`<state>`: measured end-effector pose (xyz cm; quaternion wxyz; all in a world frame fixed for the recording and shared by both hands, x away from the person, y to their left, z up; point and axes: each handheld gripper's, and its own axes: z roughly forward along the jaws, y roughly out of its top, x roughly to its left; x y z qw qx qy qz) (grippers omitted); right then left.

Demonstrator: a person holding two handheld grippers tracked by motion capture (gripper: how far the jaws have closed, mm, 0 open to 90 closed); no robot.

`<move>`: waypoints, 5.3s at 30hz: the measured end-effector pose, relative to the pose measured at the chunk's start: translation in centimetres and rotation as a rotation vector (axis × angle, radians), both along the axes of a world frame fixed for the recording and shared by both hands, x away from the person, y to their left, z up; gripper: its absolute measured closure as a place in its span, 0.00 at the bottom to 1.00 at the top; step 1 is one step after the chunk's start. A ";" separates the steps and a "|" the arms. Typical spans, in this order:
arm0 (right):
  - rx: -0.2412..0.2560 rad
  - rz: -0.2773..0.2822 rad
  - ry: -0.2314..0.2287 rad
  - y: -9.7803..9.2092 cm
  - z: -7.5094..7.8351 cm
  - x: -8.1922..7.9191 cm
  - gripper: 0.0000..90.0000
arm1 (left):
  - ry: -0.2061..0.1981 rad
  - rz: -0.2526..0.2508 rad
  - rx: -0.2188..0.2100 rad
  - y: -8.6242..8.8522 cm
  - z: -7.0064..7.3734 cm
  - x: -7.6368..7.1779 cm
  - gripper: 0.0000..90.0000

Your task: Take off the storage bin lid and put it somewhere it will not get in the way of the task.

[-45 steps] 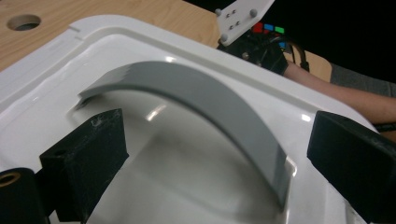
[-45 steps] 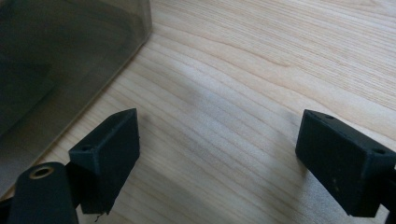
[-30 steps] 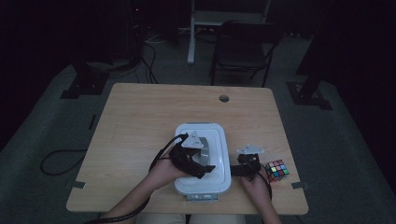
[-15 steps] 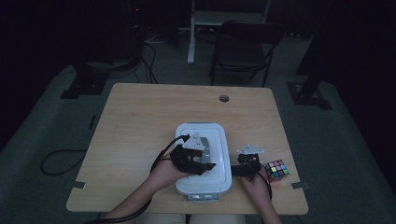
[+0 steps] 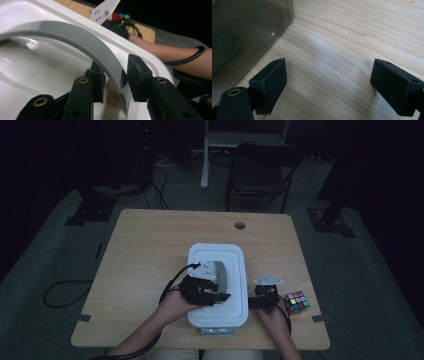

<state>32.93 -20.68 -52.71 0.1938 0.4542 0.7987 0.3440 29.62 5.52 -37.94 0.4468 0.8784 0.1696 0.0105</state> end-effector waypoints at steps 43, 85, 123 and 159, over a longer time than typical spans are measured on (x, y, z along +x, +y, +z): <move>0.000 -0.001 0.001 0.0 0.0 0.0 0.15 | -0.025 0.130 -0.067 9.7 3.0 -0.3 0.81; 0.000 -0.001 0.002 0.0 0.0 0.0 0.15 | 0.149 0.157 -0.131 18.4 -6.7 3.1 0.81; 0.000 -0.001 0.001 0.0 0.0 0.0 0.15 | 0.233 0.173 -0.072 16.5 -13.7 5.2 0.55; 0.000 -0.001 0.001 0.0 0.0 0.0 0.15 | 0.095 0.593 -0.043 21.5 -12.1 2.6 0.01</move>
